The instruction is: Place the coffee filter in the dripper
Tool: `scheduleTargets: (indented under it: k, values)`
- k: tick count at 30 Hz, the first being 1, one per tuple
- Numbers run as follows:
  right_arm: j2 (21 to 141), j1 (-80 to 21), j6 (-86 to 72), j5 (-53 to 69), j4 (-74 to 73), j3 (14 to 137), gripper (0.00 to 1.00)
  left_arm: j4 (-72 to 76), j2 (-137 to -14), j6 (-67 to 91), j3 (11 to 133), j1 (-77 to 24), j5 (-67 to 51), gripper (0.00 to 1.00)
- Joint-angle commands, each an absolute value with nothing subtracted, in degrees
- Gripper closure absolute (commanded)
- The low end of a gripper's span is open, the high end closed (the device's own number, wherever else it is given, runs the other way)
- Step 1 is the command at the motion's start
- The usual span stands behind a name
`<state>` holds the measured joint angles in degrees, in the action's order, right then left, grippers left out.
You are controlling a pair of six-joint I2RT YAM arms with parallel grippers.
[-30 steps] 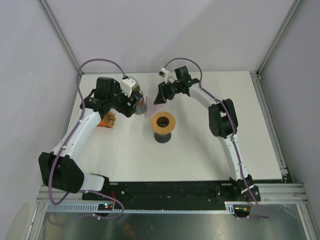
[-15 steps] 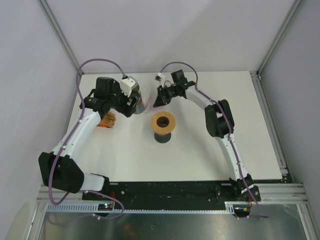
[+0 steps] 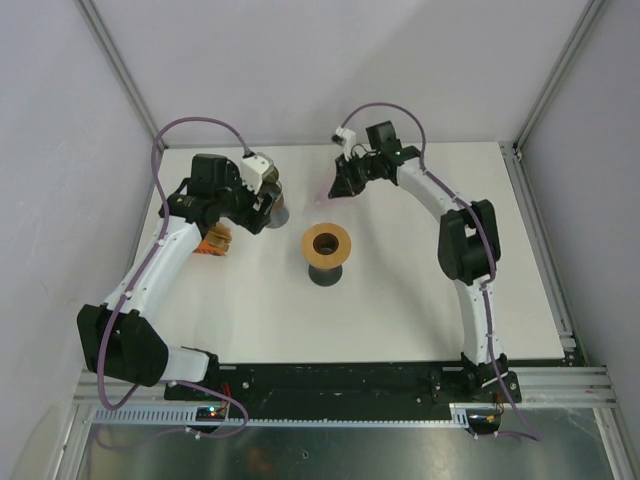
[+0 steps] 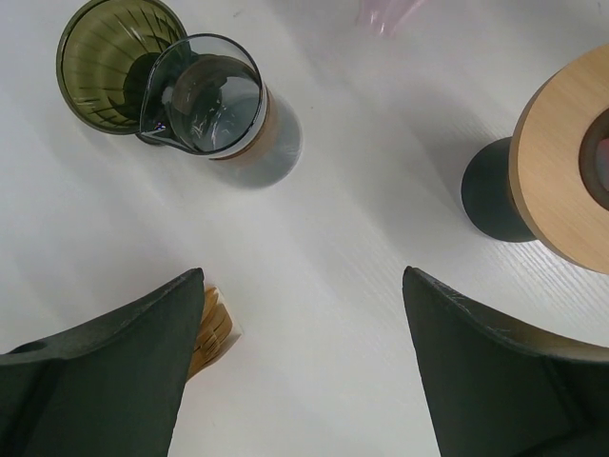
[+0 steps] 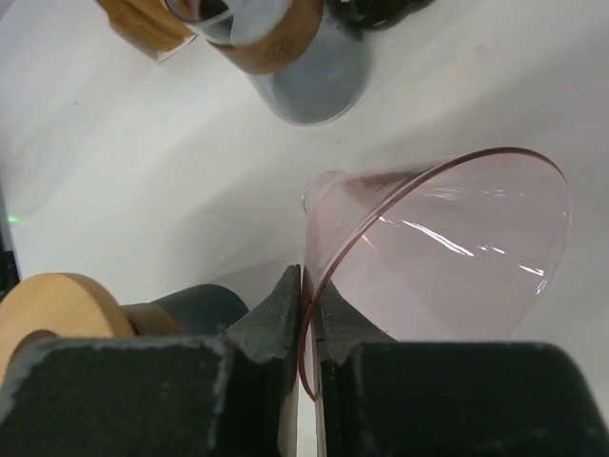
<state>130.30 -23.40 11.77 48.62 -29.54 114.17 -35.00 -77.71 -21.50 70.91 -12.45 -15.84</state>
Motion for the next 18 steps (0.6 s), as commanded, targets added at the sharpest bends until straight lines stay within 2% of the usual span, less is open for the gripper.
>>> scheduleTargets:
  k: [1, 7, 18]
  values:
    - [116.8, -25.6, 17.6, 35.2, -33.3, 115.2, 1.00, -34.1, -75.9, -22.0, 70.9, -12.0, -14.8, 0.11]
    - [107.4, -30.2, 27.0, 22.6, -41.0, 114.3, 1.00, -34.1, -75.5, -21.8, 70.6, -11.8, -13.8, 0.11]
    - [94.5, -48.7, 54.1, 5.4, -49.0, 102.7, 1.00, -34.1, -75.4, -20.8, 70.4, -11.5, -14.1, 0.11]
